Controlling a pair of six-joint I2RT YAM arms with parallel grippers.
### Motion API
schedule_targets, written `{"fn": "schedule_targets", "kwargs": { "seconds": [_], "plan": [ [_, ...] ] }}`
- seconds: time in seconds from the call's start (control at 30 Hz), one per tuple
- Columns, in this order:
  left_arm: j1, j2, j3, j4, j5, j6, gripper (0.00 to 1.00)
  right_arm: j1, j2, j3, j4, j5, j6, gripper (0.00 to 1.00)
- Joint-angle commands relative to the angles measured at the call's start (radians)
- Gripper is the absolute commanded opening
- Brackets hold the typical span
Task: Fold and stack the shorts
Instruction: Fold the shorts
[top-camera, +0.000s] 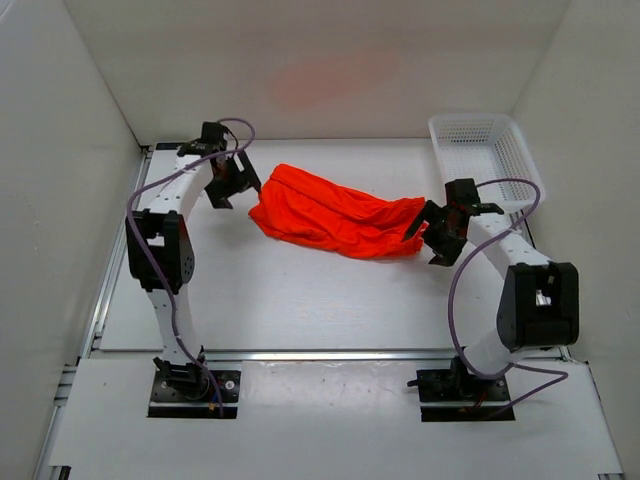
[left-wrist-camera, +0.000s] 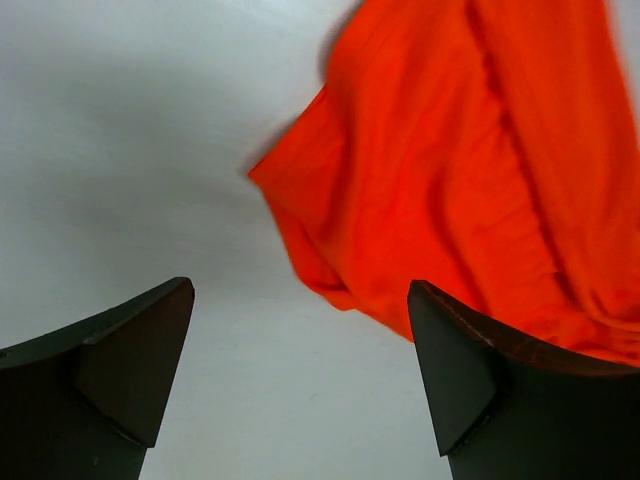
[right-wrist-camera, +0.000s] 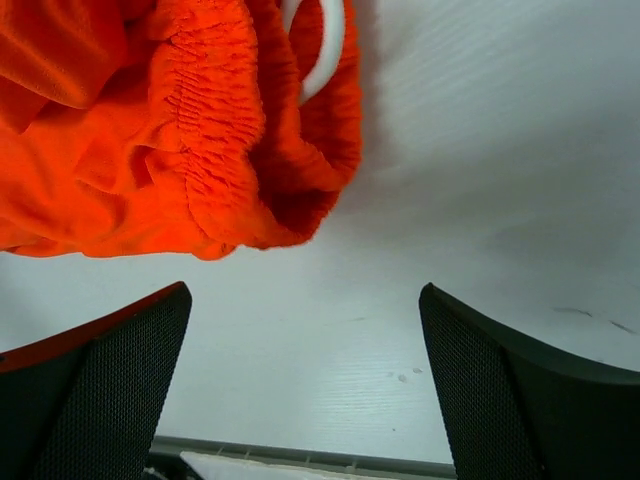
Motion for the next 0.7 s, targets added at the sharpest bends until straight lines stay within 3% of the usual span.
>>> {"fn": "schedule_targets", "kwargs": {
  "seconds": [0.0,0.33,0.47,0.53,0.67],
  "plan": [
    [-0.037,0.057,-0.056,0.001,0.061,0.005,1.0,-0.008,0.075,0.028,0.094,-0.117,0.003,0.99],
    [-0.059,0.204,-0.047,0.028,0.043,-0.004,1.0,-0.047,0.236,0.064,0.177,-0.156,0.036,0.99],
    [-0.059,0.255,-0.025,0.038,0.043,-0.024,0.97,-0.047,0.267,0.041,0.196,-0.146,0.045,0.92],
    [-0.068,0.269,-0.025,0.038,0.043,-0.034,0.86,-0.047,0.277,0.03,0.206,-0.134,0.045,0.86],
    [-0.077,0.303,-0.007,0.038,0.034,-0.044,0.37,-0.047,0.288,0.007,0.226,-0.11,0.054,0.73]
  ]
}}
